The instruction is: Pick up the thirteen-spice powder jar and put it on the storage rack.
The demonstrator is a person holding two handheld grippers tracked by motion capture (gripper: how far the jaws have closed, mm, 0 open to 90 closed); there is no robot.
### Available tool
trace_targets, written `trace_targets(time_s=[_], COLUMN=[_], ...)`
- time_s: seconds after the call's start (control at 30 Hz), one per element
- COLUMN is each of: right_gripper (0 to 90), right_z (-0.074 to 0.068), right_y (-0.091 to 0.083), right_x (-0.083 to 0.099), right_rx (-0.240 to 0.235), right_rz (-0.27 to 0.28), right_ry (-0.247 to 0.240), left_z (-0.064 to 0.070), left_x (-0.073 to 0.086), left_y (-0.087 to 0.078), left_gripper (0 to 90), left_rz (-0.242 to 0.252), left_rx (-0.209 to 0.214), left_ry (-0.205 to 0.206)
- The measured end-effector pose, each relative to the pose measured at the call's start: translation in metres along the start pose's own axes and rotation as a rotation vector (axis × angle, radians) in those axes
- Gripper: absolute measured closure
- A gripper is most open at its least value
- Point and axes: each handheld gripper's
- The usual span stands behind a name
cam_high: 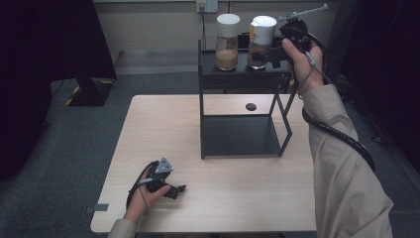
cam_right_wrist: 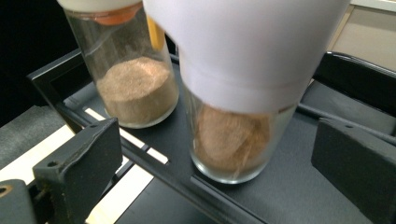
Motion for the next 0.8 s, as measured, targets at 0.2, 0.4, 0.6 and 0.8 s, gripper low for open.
trace_targets(time_s=[0.2,0.4,0.6,0.8], right_gripper=[0.9,0.8,0.9,0.9], right_z=[-0.004,-0.008,-0.01,-0.01], right_y=[-0.006,-0.014,-0.022,-0.029], right_x=[0.011,0.022,0.033,0.044], right_rx=[0.014,0.011,0.01,0.006], right_rz=[0.015,0.028,0.039,0.043], right_ry=[0.012,0.007,0.009,0.01], left_z=[0.0,0.0,0.0,0.0], left_x=[0.0,0.0,0.0,0.0], left_y=[0.0,0.0,0.0,0.0], left_gripper=[0.0,0.0,0.0,0.0], left_rz=[0.0,0.0,0.0,0.001], left_rx=[0.002,0.002,0.002,0.002], left_ry=[0.002,0.002,0.002,0.002])
Point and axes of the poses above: each handheld gripper's, and its own axes: y roughly forward along the jaws, x roughly out of its underside, z roughly to its right, and after that the axes turned 3 degrees about -x, right-handed
